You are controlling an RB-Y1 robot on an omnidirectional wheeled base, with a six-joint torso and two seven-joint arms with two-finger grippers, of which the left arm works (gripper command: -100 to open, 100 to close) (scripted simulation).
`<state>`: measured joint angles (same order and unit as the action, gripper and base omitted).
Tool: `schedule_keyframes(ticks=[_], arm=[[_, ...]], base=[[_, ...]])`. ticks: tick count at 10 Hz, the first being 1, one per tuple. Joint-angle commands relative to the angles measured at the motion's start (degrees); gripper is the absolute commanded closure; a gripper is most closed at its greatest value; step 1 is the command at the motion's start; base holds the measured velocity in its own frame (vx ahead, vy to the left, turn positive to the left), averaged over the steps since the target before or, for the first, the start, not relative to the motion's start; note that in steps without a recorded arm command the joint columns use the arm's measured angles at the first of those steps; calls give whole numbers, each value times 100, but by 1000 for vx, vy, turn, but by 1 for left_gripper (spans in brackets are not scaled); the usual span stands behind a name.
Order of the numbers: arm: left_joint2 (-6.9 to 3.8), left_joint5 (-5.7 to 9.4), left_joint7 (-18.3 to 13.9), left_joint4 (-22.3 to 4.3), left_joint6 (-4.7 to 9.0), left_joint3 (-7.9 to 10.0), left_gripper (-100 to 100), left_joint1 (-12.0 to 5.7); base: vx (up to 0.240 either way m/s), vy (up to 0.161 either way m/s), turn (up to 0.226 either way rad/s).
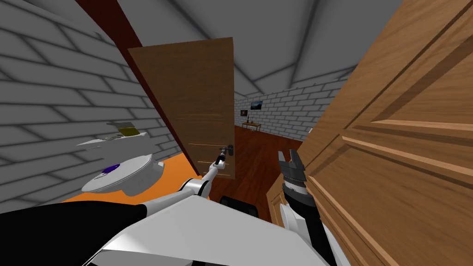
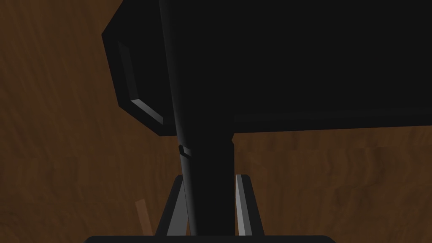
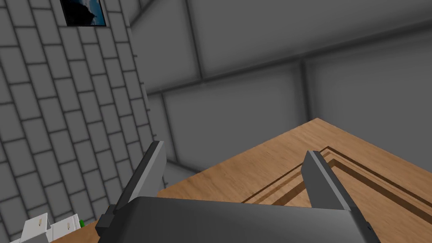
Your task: Push the door open
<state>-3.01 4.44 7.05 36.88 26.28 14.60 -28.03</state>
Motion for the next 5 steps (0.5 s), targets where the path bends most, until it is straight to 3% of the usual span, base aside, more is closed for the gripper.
schedule_keyframes(ticks=[1, 4, 5], arm=[[58, 17, 181, 148, -2, 146, 100, 7], [310, 48, 455, 149, 25, 363, 100, -34], [437, 59, 555, 149, 35, 442, 100, -49]], base=[[216, -56, 114], [189, -38, 100], [151, -71, 113]])
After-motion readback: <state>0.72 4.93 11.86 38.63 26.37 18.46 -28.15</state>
